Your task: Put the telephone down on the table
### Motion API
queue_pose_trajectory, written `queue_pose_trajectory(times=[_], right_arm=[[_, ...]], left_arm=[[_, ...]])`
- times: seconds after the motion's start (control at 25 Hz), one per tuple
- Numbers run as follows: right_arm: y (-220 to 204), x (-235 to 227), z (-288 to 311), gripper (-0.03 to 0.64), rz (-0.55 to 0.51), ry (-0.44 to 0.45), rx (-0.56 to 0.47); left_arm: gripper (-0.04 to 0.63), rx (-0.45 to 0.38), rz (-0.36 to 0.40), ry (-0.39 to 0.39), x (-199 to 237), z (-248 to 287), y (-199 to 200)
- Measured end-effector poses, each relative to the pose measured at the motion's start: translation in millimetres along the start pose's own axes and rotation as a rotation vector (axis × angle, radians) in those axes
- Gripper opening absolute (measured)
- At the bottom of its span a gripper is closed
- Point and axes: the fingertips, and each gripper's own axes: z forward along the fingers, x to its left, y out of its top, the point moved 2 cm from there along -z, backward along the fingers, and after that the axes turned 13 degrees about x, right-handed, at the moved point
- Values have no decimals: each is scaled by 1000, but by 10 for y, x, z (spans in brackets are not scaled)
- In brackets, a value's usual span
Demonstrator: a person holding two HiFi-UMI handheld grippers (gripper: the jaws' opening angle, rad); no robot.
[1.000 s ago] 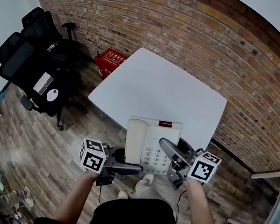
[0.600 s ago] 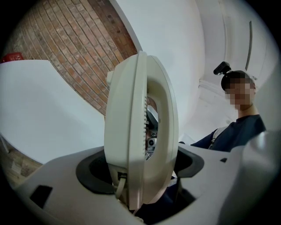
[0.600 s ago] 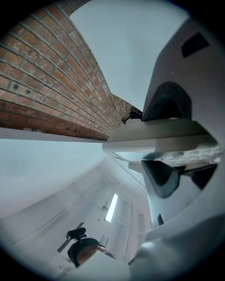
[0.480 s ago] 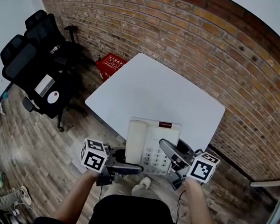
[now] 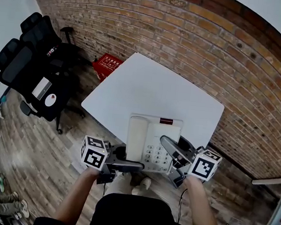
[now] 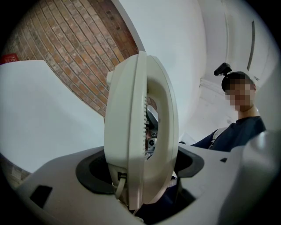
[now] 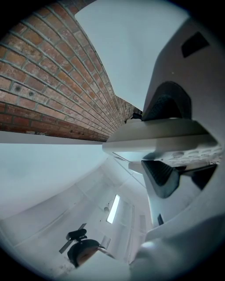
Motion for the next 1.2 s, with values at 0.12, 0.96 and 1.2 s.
queue_pose_trajectory(times=[0.12,0.96,1.2], right_arm=[[-35,6,10,270,2,-9,-6],[509,-472,585,269,69,-94,-114],[598,-665,684,270,109,-117,-152]], left_arm=[[380,7,4,-7,9,-18,-28],[383,134,6,-77,739,-453,659],[385,171,-1,-95,968,-488,815]])
